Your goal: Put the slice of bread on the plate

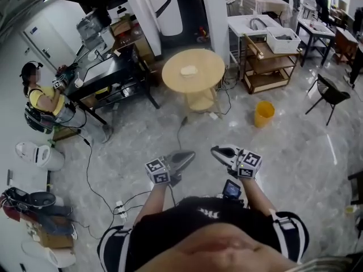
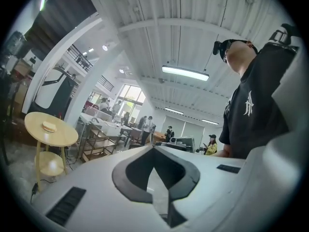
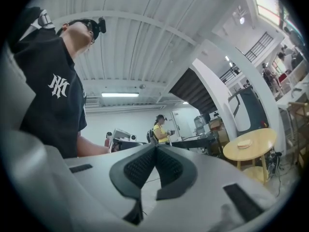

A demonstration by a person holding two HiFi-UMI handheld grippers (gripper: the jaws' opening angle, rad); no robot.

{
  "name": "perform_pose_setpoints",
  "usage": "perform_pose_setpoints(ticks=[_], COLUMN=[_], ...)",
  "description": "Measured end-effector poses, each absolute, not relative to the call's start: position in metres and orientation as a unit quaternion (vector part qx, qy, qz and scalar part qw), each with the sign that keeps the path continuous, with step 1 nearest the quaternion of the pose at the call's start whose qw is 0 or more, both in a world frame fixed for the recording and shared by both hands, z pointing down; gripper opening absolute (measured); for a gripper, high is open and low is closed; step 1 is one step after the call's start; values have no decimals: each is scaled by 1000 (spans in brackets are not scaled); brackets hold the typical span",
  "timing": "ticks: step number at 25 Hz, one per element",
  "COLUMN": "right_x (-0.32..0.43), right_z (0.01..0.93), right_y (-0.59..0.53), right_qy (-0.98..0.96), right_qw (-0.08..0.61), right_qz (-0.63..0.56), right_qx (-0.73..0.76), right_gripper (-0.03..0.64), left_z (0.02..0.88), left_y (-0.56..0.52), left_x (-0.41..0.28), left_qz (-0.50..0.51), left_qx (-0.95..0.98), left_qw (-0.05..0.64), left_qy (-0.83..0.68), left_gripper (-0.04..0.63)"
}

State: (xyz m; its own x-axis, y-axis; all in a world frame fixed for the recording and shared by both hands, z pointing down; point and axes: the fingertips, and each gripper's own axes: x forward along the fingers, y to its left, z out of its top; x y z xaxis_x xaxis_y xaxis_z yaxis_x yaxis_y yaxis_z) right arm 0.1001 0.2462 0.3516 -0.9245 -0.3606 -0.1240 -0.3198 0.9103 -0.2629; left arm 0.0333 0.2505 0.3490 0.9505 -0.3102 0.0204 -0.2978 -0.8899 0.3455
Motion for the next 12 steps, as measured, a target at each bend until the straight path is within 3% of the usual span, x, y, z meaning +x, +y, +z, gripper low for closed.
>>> perform_pose_setpoints(ticks=[12], right_x=[164], right_z=[301], right_y=[265], right_qy=[968], right_qw=[189], right_qz=[-100], right_qx=[-132], right_gripper=[-3], left_z=[344], left_y=[245], left_x=[72], left_qz=[3], left_qx=[980], left_qw=[164], left_qy=[-115], left_gripper=[6])
